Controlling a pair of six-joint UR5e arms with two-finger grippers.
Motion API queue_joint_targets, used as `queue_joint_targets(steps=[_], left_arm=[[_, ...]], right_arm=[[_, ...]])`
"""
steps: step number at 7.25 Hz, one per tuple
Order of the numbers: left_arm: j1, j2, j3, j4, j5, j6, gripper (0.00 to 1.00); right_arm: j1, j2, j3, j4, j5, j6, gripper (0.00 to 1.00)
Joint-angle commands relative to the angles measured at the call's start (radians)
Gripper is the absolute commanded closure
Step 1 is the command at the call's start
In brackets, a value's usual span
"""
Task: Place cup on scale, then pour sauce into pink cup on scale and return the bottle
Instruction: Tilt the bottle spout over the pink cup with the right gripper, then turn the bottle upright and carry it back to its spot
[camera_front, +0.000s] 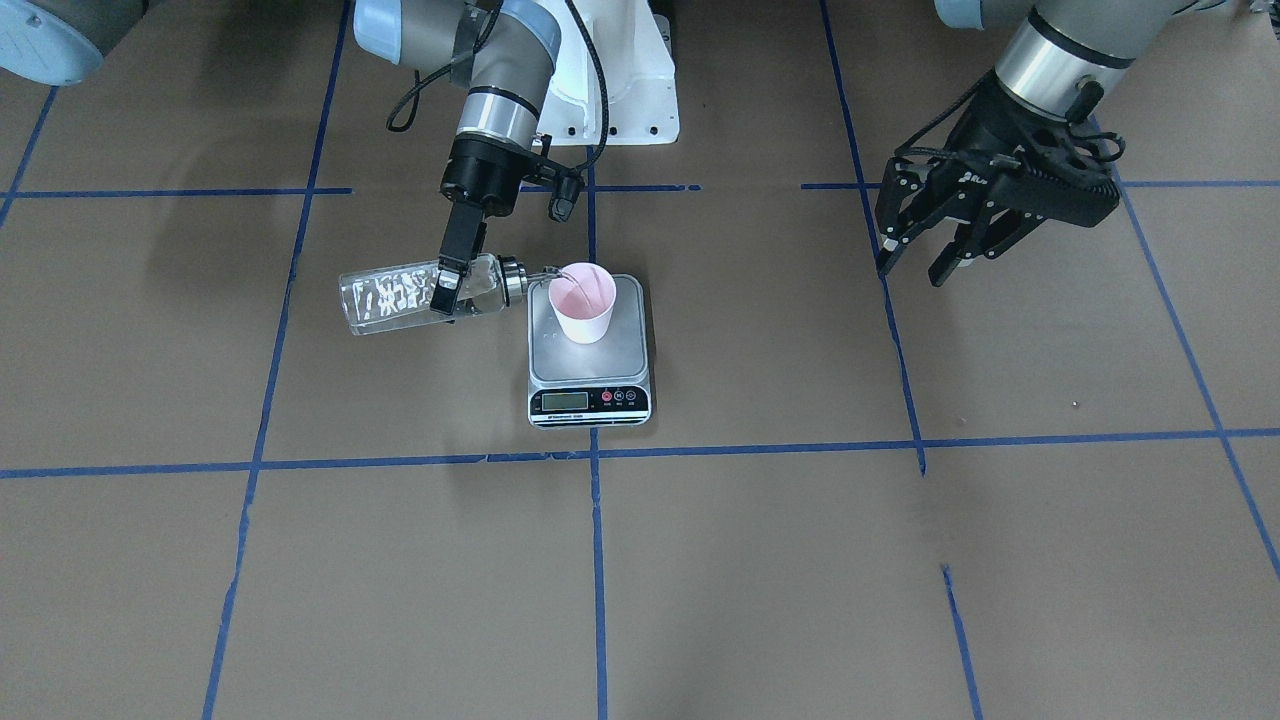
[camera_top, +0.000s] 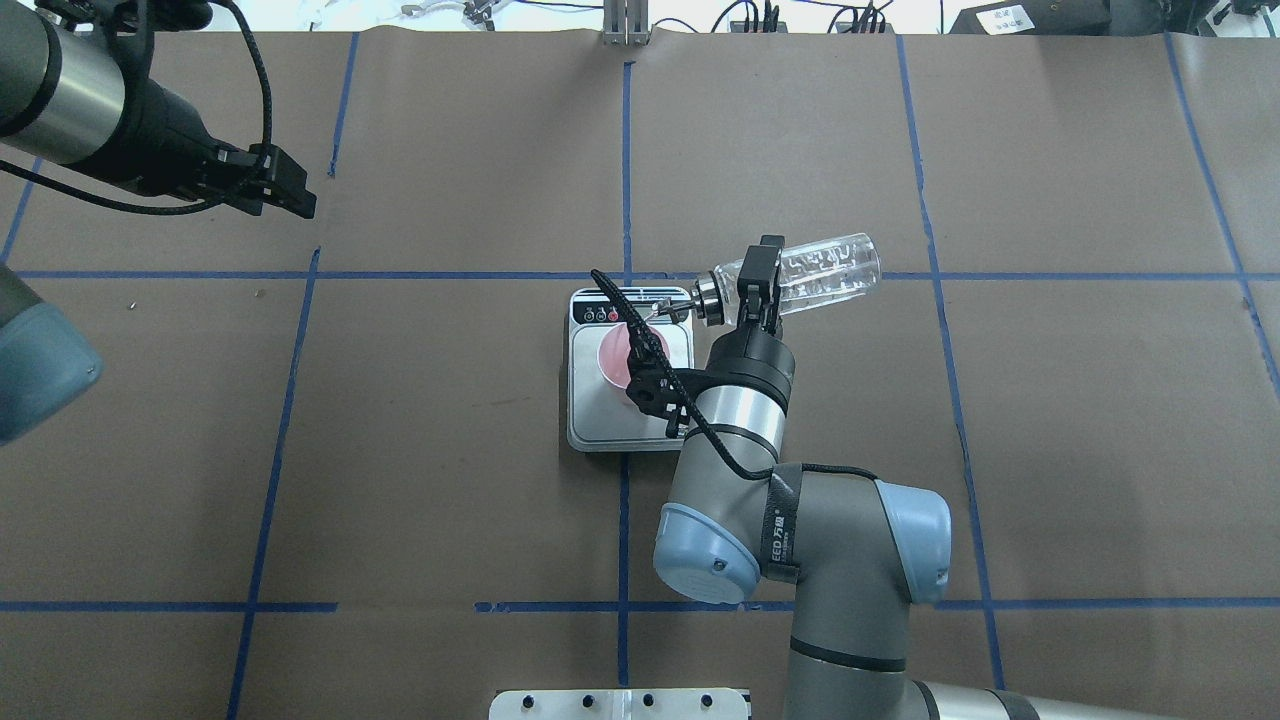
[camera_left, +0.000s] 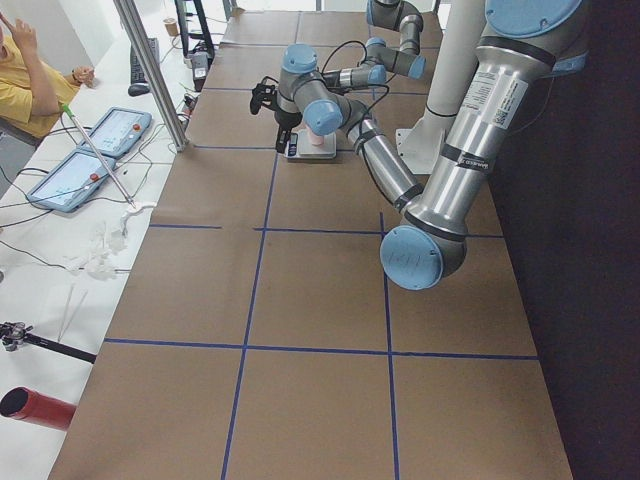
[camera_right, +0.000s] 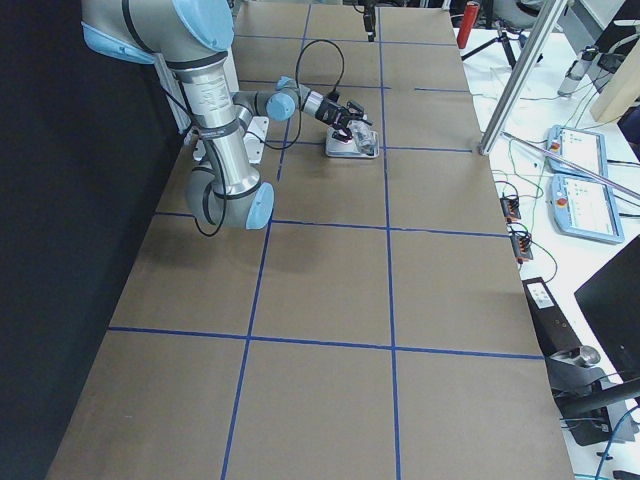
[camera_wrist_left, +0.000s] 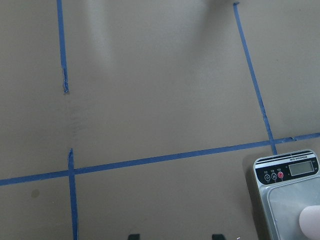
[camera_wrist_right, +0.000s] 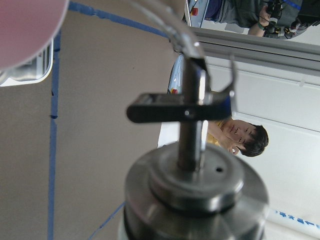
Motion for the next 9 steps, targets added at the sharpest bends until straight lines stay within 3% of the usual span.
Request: queue_joint_targets(steps=[1,4,8,9], left_arm=[[0.000,0.000,0.001,-0.001,-0.007,-0.001,0.42],[0.002,-0.002,0.001,0.001,-0.005,-0.001,0.42],[0.003,-0.003,0.002,0.001,-0.007,-0.003,0.42],[0.003,-0.006,0.001,0.001,-0.005,-0.004,0.42]], right_arm=[[-0.005,-0.017,0.004,0.008,0.008,0.233,1.00],[-0.053,-0.081,-0.006,0.214,0.012,0.675,1.00],[-0.045,-0.232,0.004,0.495,0.011,0.914,1.00],[-0.043,-0.262,0.003,0.649,0.015,1.045,1.00]])
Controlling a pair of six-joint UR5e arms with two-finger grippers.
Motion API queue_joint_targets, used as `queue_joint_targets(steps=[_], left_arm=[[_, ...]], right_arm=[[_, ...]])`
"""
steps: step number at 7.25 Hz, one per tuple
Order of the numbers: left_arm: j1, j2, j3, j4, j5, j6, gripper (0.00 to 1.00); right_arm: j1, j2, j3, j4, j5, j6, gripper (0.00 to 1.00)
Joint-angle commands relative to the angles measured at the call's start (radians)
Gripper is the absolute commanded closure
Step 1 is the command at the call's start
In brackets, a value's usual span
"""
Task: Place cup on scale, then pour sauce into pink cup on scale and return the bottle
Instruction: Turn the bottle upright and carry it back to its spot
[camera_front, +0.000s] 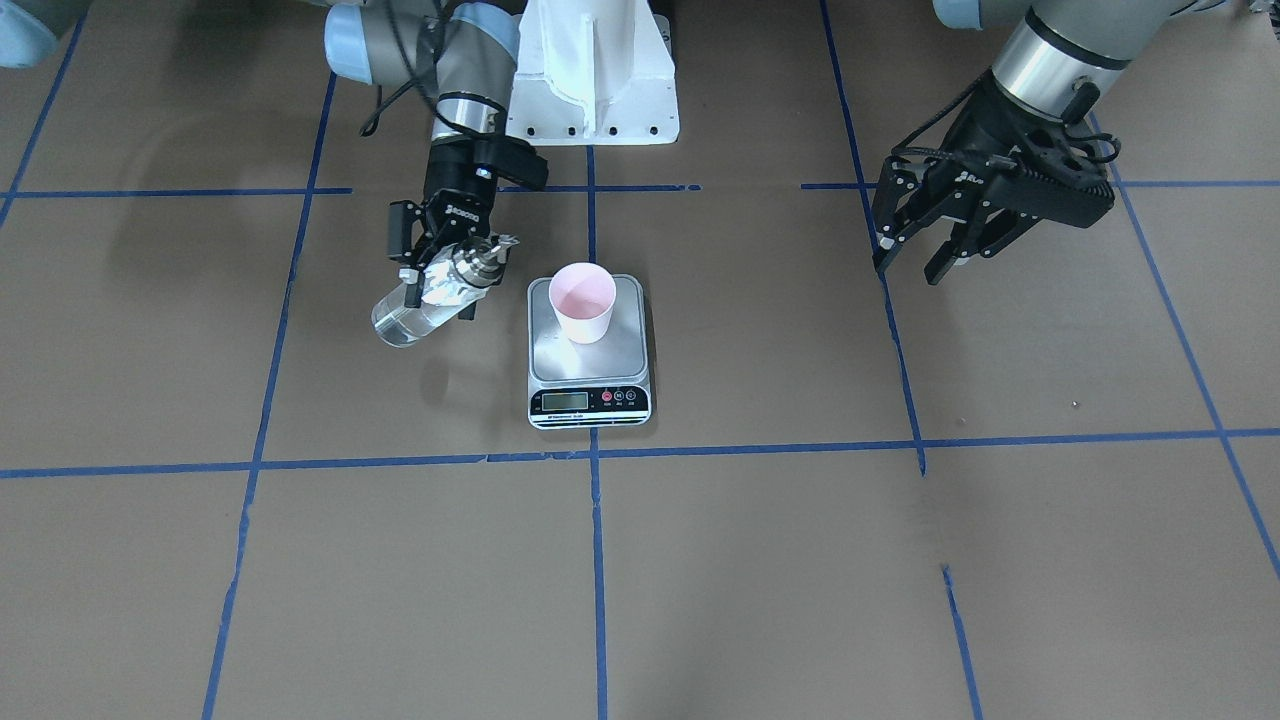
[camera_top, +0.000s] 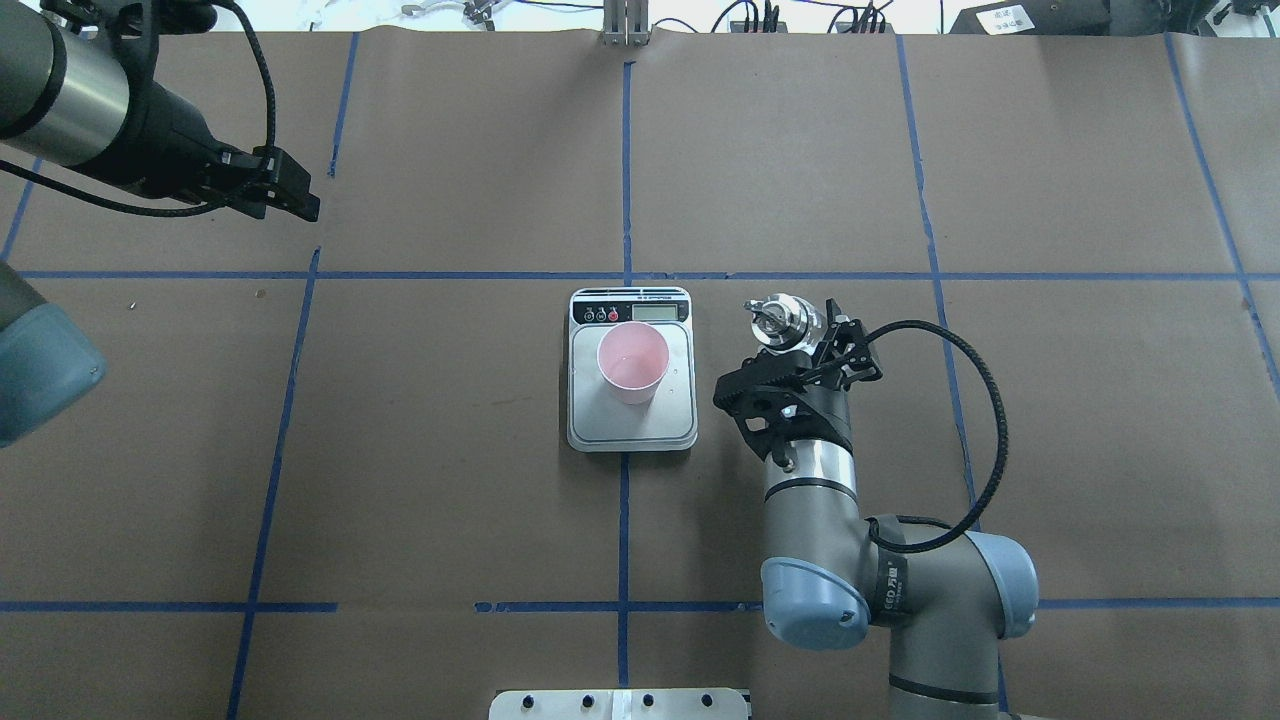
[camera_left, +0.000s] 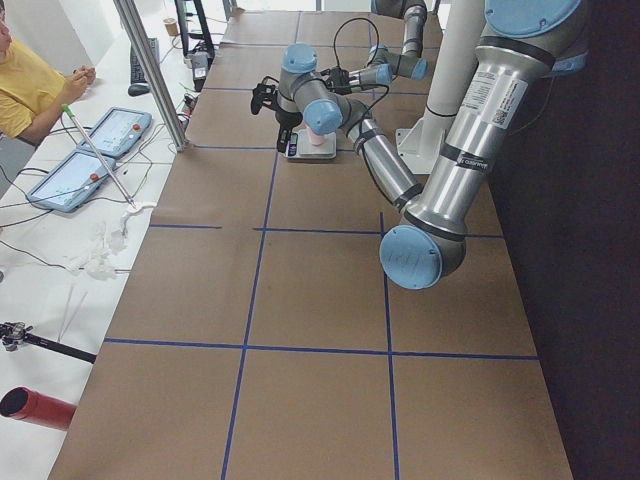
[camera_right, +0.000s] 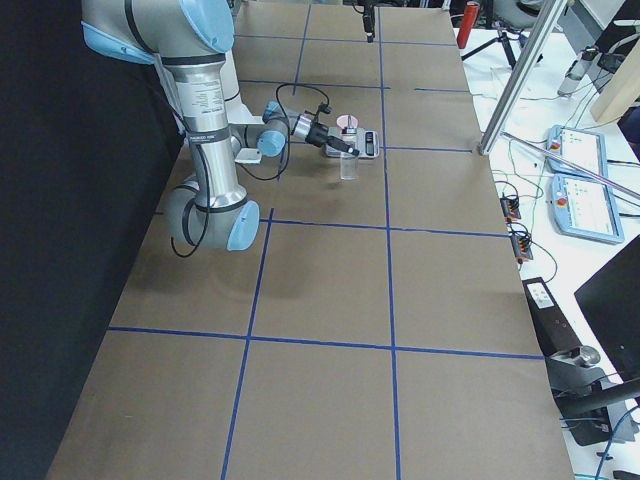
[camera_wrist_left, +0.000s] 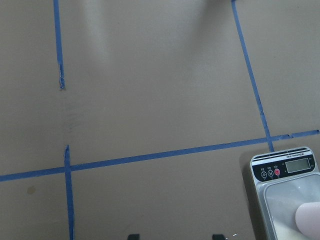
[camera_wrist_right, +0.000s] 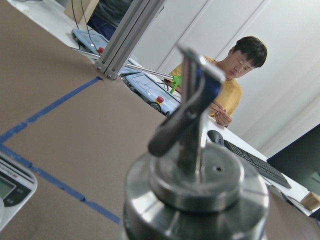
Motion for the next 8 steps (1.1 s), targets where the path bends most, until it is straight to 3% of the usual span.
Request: queue_joint_targets(steps=[1,3,8], left_arm=[[0.000,0.001,-0.001,0.000,0.001,-0.001,0.42],[0.000,0.001,-0.001,0.000,0.001,-0.001,0.42],[-0.001,-0.001,-0.018,0.002,0.001,-0.004,0.40]], right_arm=[[0.003,-0.106,0.001,0.253,0.005,0.150,1.00],[0.010,-0.218,-0.002,0.430,0.002,0.161,1.00],[0.038,-0.334,0.001,0.458,0.045,0.305,1.00]])
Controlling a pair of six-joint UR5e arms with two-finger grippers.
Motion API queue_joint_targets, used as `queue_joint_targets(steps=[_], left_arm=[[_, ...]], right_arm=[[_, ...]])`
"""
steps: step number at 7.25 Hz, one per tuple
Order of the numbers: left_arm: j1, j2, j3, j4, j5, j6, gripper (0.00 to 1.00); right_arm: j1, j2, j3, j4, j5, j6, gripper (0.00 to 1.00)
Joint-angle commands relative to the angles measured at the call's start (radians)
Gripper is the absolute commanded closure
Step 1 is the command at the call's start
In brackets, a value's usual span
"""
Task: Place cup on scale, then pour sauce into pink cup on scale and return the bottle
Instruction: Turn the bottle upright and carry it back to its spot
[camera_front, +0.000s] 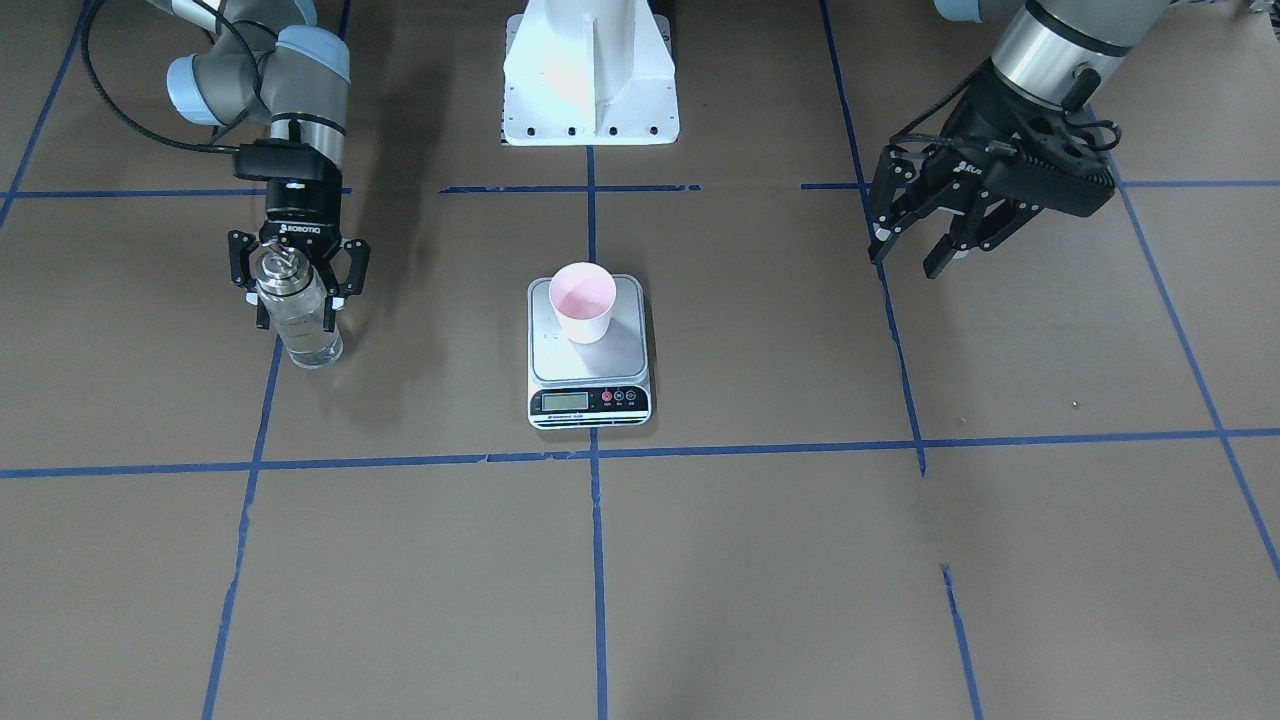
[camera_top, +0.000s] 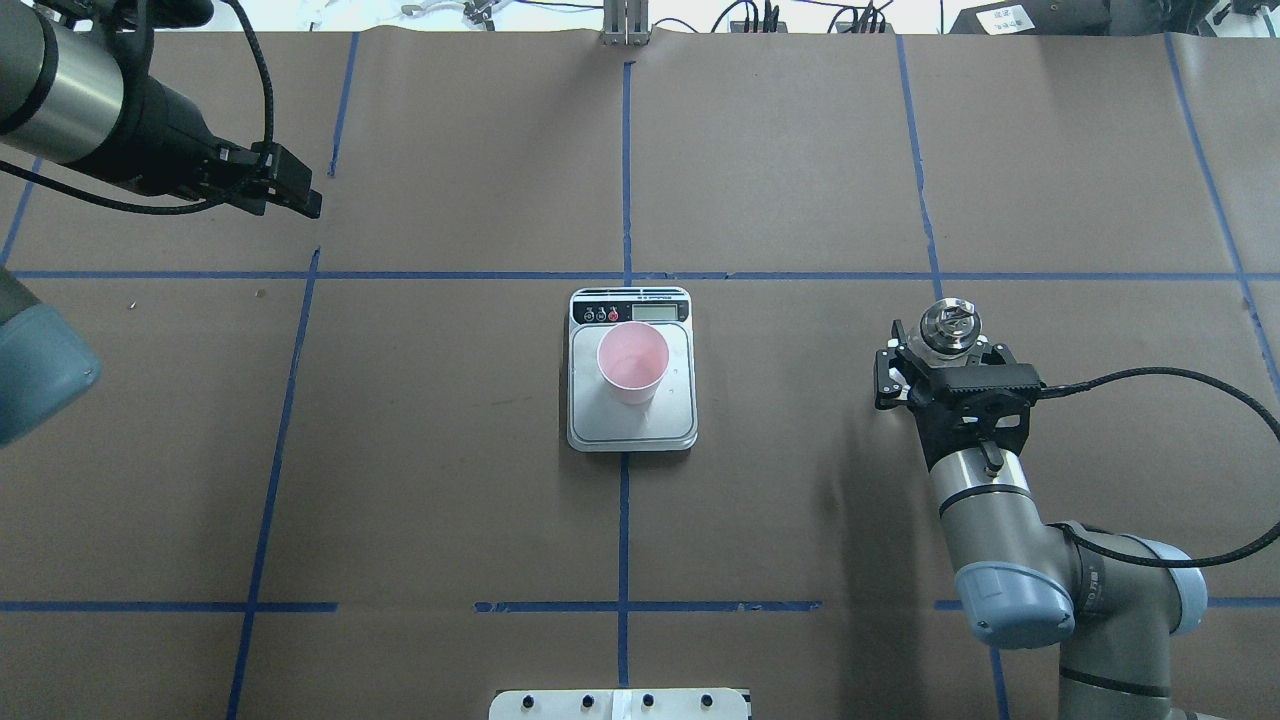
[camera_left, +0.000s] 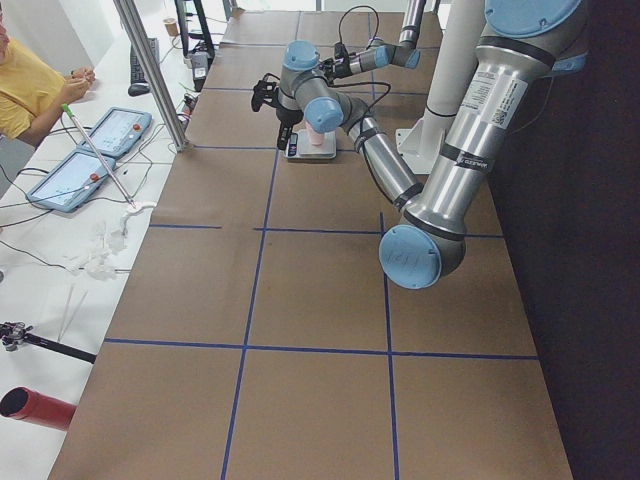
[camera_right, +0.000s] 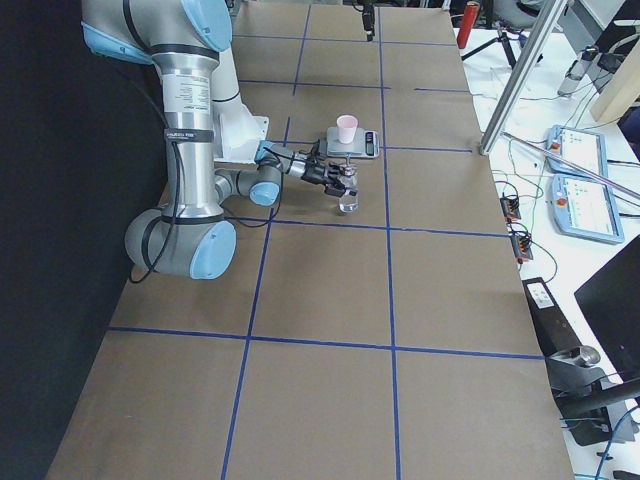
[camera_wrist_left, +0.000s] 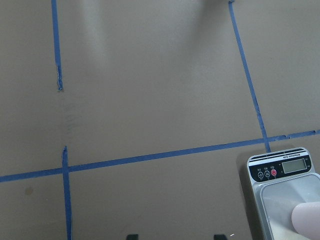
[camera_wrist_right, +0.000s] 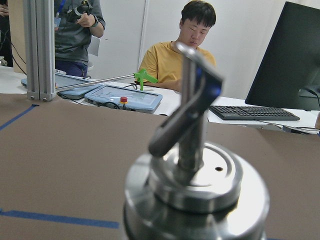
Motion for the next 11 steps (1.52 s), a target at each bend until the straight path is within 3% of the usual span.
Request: queue_joint_targets(steps=[1,5,6,9,11], left_arm=[[0.000,0.001,-0.003,0.001,0.000,0.000,0.40],[0.001,-0.007,-0.006,0.001,0.000,-0.013,0.39],[0.001,-0.005,-0.006,0.001,0.002,-0.013,0.39],[0.003,-0.005,-0.005,0.001,0.002,-0.013,0.39],[0.003,-0.005,-0.005,0.001,0.000,-0.013,0.39]], right_arm=[[0.008,-0.036,0.001,0.001,0.034,0.021,1.00],[0.027,-0.042,0.003,0.001,0.106,0.075,1.00],[0.034,-0.044,0.003,0.002,0.118,0.077,0.01],[0.034,-0.044,0.033,0.002,0.118,0.077,0.00],[0.023,-0.103,0.093,0.002,0.121,0.078,0.00]])
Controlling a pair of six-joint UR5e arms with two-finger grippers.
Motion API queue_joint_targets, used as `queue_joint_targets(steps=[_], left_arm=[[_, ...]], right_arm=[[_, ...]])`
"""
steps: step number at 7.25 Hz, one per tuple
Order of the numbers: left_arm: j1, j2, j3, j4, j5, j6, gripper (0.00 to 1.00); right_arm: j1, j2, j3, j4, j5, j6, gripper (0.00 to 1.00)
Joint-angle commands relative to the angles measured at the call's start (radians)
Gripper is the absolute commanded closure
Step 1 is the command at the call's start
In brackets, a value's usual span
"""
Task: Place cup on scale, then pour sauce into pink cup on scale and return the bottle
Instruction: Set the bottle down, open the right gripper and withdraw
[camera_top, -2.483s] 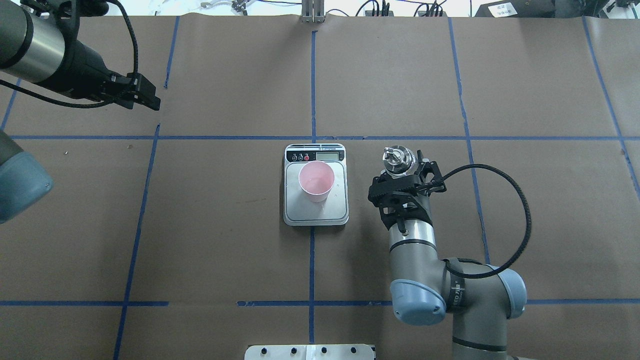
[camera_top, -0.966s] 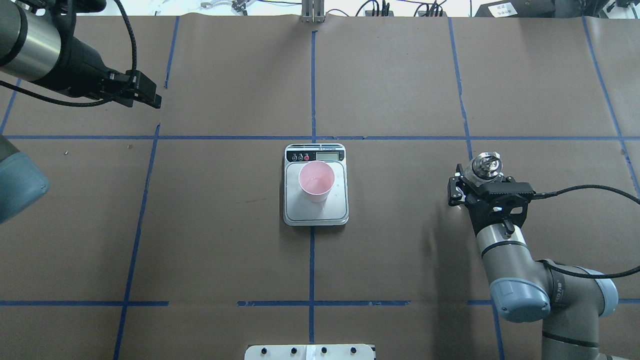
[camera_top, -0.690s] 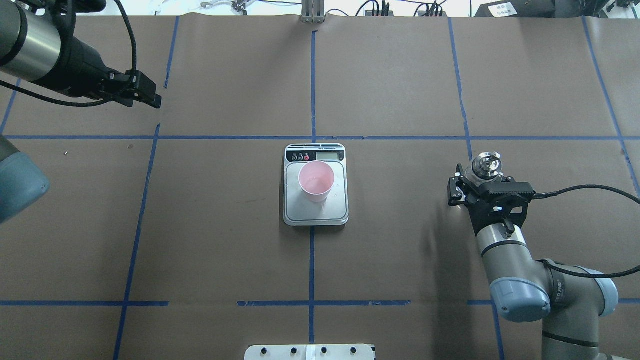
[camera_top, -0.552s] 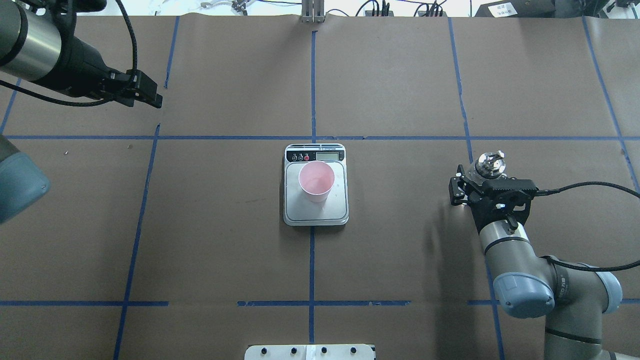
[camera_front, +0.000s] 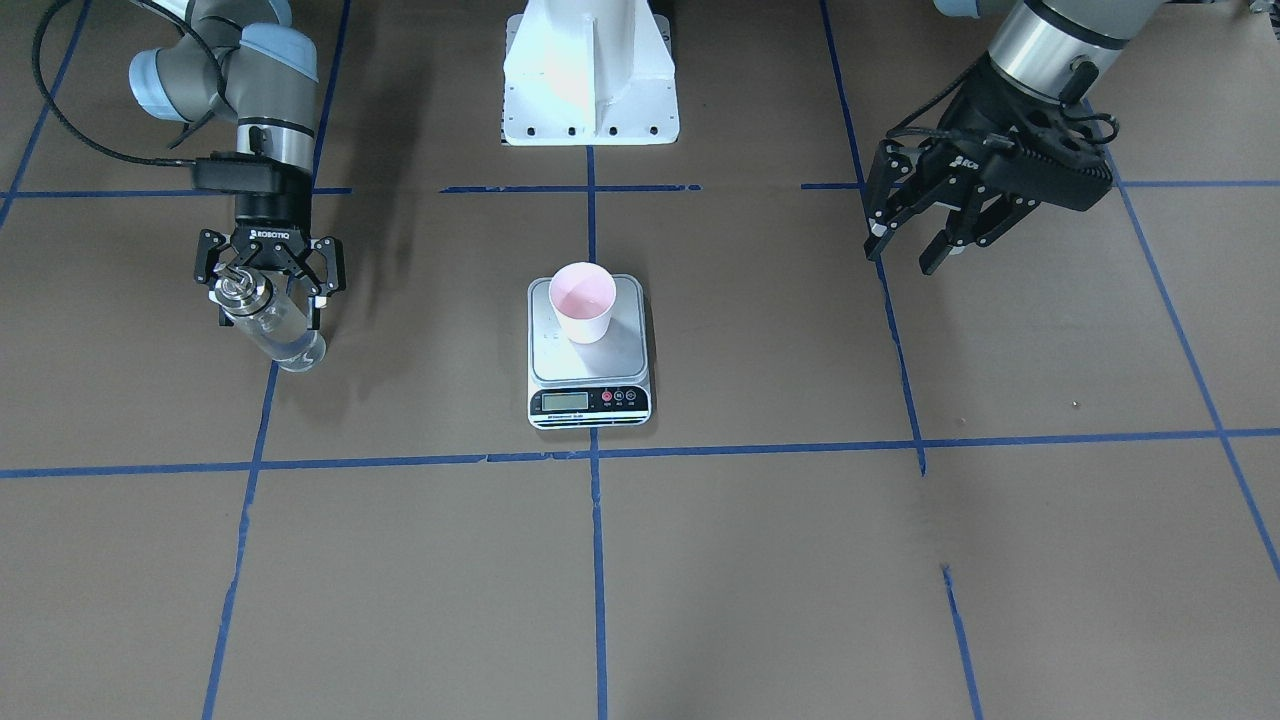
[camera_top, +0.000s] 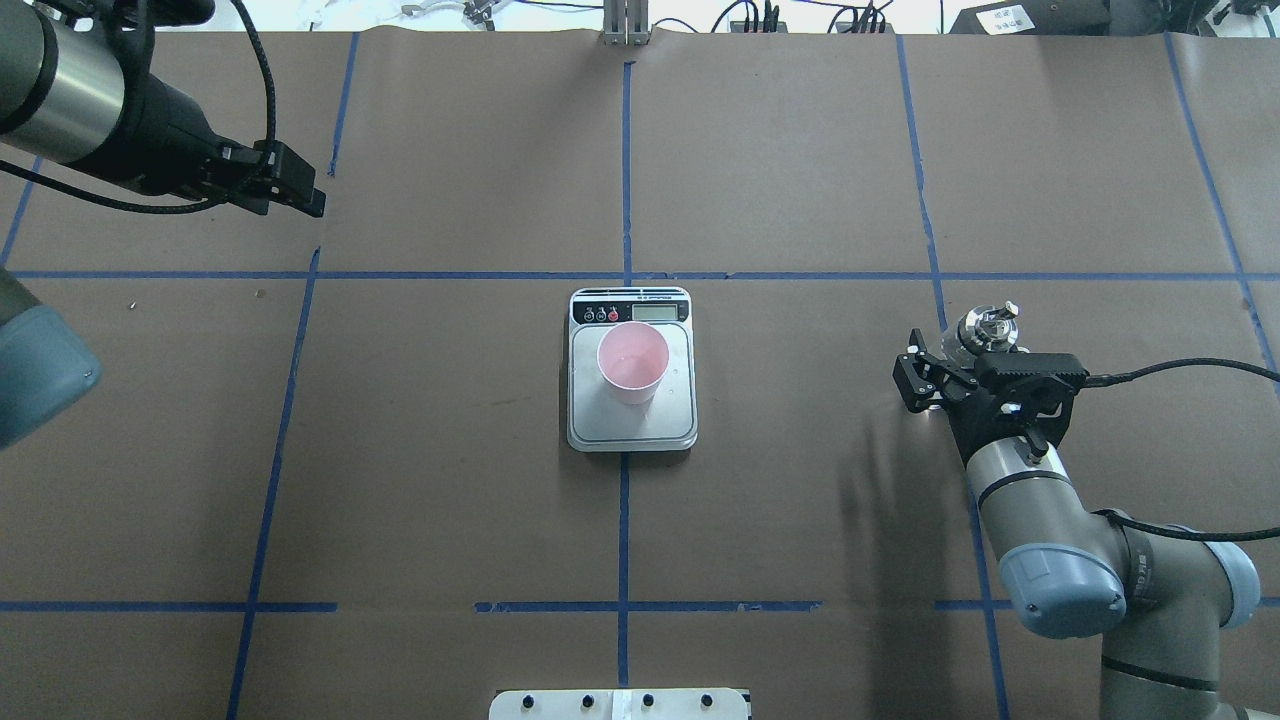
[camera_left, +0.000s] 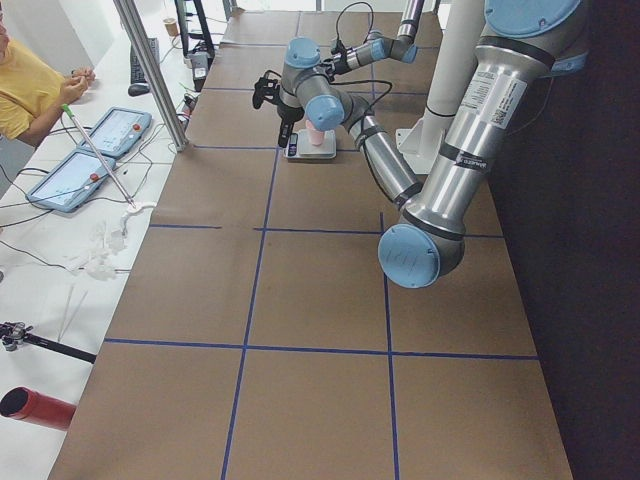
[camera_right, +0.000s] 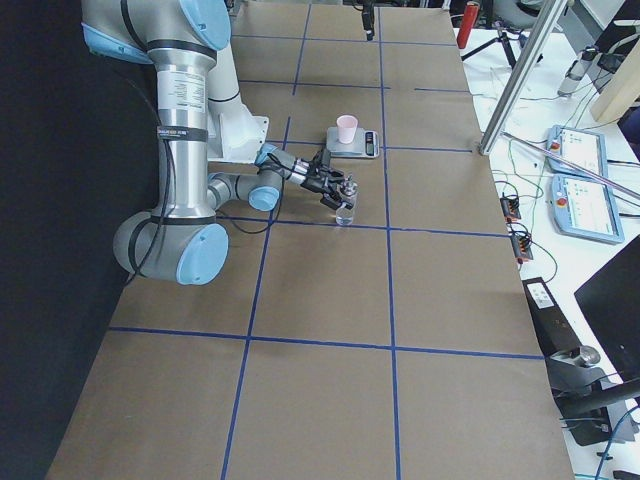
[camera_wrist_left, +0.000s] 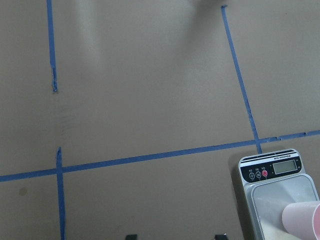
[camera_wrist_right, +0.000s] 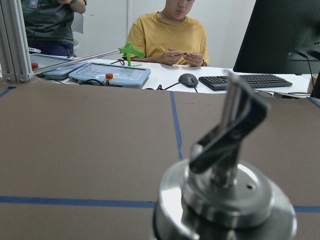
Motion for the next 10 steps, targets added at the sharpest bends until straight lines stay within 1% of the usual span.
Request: queue_joint_targets(steps=[1,2,3,4,5,7,8,9,10], left_arm=[[0.000,0.000,0.000,0.000,-0.001,0.000,0.39],[0.000,-0.002,0.000,0.000,-0.001,-0.002,0.39],[0.000,-0.002,0.000,0.000,-0.001,-0.002,0.39],[-0.001,-0.002,-0.001,0.000,-0.001,-0.002,0.39],[0.000,-0.003,0.000,0.000,-0.001,-0.005,0.39],[0.002,-0.005,0.000,0.000,-0.001,-0.023,0.39],[0.002,0.003,0.003,0.000,-0.001,-0.017,0.39],[-0.001,0.009,0.006,-0.003,-0.001,0.004,0.40],[-0.006,0.012,0.006,0.003,-0.001,0.067,0.40]], right_arm=[[-0.024,-0.059,0.040,0.001,0.004,0.017,0.00],[-0.050,-0.066,0.043,0.003,0.004,0.028,0.00],[-0.066,-0.067,0.071,0.001,0.010,0.028,0.00],[-0.067,-0.081,0.077,0.004,0.036,0.030,0.00],[-0.070,-0.122,0.092,0.006,0.048,0.028,0.00],[-0.072,-0.294,0.201,0.011,0.184,0.025,0.00],[-0.067,-0.308,0.201,0.035,0.244,0.013,0.00],[-0.060,-0.348,0.186,0.043,0.327,-0.024,0.00],[-0.011,-0.356,0.175,0.070,0.376,-0.114,0.00]])
